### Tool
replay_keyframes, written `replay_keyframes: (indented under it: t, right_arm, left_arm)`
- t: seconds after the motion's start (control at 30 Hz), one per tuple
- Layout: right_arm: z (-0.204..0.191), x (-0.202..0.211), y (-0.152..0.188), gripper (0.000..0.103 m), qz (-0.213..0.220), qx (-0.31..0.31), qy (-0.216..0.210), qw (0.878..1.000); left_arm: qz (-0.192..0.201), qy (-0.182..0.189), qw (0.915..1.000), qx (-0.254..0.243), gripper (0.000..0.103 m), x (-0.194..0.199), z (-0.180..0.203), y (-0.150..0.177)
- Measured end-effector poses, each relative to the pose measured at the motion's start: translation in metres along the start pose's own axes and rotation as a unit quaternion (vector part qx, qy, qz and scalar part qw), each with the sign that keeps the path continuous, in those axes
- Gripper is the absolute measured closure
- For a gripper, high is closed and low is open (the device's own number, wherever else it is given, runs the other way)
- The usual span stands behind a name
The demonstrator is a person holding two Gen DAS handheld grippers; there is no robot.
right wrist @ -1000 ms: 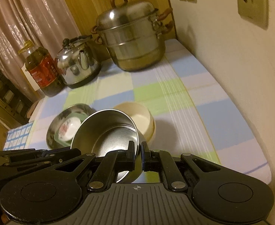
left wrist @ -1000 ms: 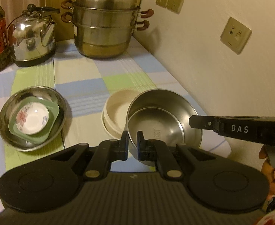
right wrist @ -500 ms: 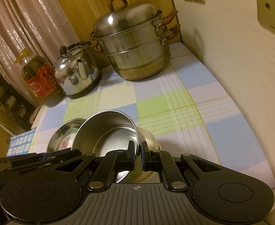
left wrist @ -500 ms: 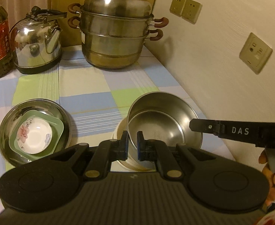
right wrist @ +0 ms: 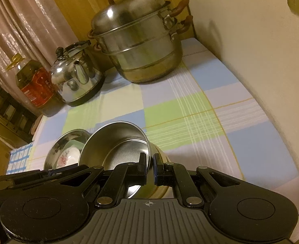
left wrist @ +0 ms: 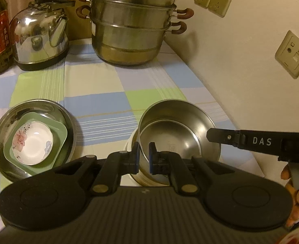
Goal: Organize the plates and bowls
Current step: 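Carry the steel bowl with the right gripper onto the cream bowl, then open the right gripper and release the steel bowl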
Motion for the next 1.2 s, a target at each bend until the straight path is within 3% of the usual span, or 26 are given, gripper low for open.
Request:
replay_keyframes:
  t: [0.87,1.2]
  right_arm:
    - [0.012,-0.028,0.011,0.096,-0.021,-0.011,0.002,1.0]
    - [0.014,-0.023,0.014,0.096,-0.013,-0.014,-0.001,1.0]
  left_arm:
    - [-0.032,-0.007,0.9995,0.001,0.095,-0.023,-0.003,0.01]
    - [-0.018,-0.012,0.9998,-0.001,0.095,-0.016,-0.001,0.011]
Point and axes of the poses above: each gripper's, at about its wrist camera, not at the fingertips, and x roughly against the way its jaws point, z to its right, y to its underside, the point moved 1 cm from there along -x, roughly the way its jaws point, and after that the axes turned 4 degrees about z, right-handed, at the moved point
